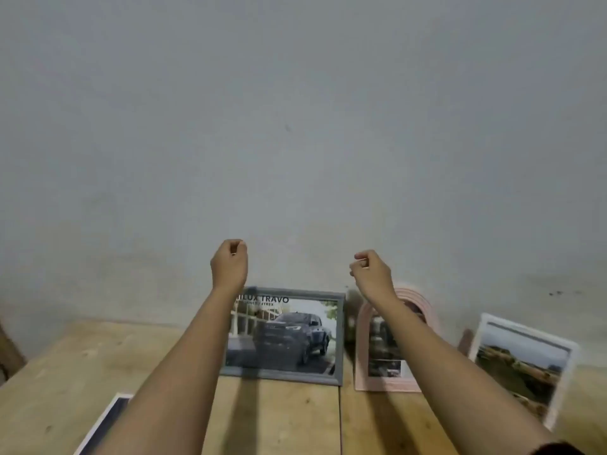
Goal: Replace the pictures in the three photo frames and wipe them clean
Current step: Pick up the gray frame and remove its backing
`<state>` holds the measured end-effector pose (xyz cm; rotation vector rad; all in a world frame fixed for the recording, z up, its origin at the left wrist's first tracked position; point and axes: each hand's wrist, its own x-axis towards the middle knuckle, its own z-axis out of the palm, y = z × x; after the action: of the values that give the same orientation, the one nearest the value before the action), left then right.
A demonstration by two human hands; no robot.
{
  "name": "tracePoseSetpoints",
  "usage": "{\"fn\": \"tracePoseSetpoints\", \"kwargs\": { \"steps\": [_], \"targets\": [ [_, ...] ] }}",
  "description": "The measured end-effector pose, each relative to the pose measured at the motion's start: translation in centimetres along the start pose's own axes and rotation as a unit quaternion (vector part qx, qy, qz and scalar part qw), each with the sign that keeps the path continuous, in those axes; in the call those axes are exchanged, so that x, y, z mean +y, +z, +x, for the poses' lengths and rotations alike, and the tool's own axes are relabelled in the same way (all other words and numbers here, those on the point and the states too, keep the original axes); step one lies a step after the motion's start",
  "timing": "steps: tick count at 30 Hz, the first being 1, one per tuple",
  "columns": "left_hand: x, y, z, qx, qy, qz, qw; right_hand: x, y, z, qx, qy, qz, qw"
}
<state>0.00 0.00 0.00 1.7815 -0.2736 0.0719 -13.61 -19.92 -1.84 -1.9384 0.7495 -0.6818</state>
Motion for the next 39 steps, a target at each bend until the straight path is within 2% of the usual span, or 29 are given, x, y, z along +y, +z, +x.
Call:
{"fn": "tracePoseSetpoints", "kwargs": {
  "steps": [5,7,12,17,20,25,28,32,39],
  "targets": [
    [-11.7,-1.3,1.4,0.021,-0.163,0.040,0.986,8.9,7.4,-3.4,-0.042,0.137,-0.040,0.989],
    [-15.9,-1.3,2.2,0.010,-0.211,0.055,0.976,11.7,10.2,-4.9,-0.022,0.174,-0.038,0.984],
    [-21.9,-0.8,2.7,-0.013,-0.231,0.071,0.970,15.7,14.9,-7.6,0.083,0.214,-0.046,0.972],
    [-25.5,-0.2,3.0,-0.031,-0.253,0.024,0.967,16.5,16.6,-7.2,0.185,0.234,-0.073,0.952],
    [-26.9,0.1,3.0,-0.060,-0.295,-0.035,0.953,17.0,16.9,-6.9,0.212,0.242,-0.082,0.943],
    [-27.5,0.6,2.6,-0.104,-0.339,-0.136,0.925,18.1,17.0,-6.4,0.188,0.257,-0.080,0.945],
    [-27.7,0.7,2.9,-0.117,-0.358,-0.162,0.912,18.3,17.3,-6.3,0.201,0.260,-0.077,0.941],
    [-27.6,-0.5,2.9,-0.100,-0.365,-0.185,0.907,18.0,17.8,-7.2,0.211,0.252,-0.079,0.941],
    [-25.6,-3.6,1.7,-0.046,-0.365,-0.232,0.900,16.1,17.1,-9.3,0.154,0.198,-0.020,0.968]
  ]
}}
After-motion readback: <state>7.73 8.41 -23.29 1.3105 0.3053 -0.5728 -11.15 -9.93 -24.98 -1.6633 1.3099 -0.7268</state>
